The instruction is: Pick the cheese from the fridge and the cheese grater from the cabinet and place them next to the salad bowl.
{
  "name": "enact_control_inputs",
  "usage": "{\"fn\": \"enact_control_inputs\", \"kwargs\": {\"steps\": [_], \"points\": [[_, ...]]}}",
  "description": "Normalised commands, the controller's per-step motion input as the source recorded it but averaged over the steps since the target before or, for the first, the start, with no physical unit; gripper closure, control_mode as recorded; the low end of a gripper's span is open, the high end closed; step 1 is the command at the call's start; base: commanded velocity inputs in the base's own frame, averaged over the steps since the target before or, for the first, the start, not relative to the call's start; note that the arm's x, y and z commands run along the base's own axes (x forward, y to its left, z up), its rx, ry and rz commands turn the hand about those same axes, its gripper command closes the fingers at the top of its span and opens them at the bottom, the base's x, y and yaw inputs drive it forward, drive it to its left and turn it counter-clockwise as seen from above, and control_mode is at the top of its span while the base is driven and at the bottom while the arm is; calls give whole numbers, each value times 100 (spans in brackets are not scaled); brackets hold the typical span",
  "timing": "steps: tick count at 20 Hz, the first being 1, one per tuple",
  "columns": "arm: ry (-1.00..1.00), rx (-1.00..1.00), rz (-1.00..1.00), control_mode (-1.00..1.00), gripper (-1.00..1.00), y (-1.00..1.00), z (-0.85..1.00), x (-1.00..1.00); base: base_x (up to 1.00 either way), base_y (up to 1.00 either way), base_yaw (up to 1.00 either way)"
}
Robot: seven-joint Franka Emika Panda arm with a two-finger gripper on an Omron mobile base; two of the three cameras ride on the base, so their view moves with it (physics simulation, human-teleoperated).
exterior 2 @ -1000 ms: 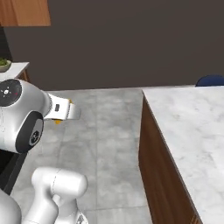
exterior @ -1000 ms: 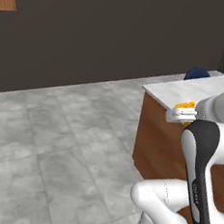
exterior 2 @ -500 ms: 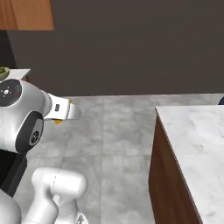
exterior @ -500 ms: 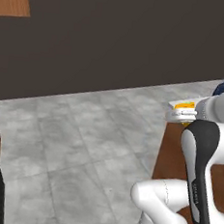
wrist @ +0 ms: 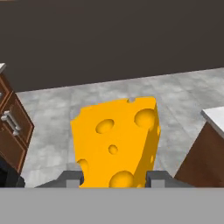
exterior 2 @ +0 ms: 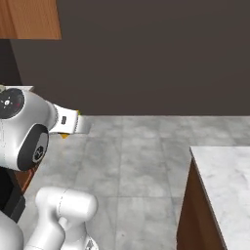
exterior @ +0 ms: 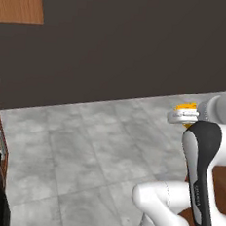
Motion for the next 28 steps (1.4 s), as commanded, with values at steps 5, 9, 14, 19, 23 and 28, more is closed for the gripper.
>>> {"fn": "enact_control_inputs", "kwargs": {"steps": [5,9,14,19,23,28], "points": [[0,0,0,100,100,0,0,0,84,15,13],[0,0,0,100,100,0,0,0,84,14,14],[0,0,0,100,100,0,0,0,79,11,20],[0,0,0,100,100,0,0,0,68,6,32],[0,0,0,100,100,0,0,0,61,3,38],[0,0,0,100,100,0,0,0,51,4,42]]}}
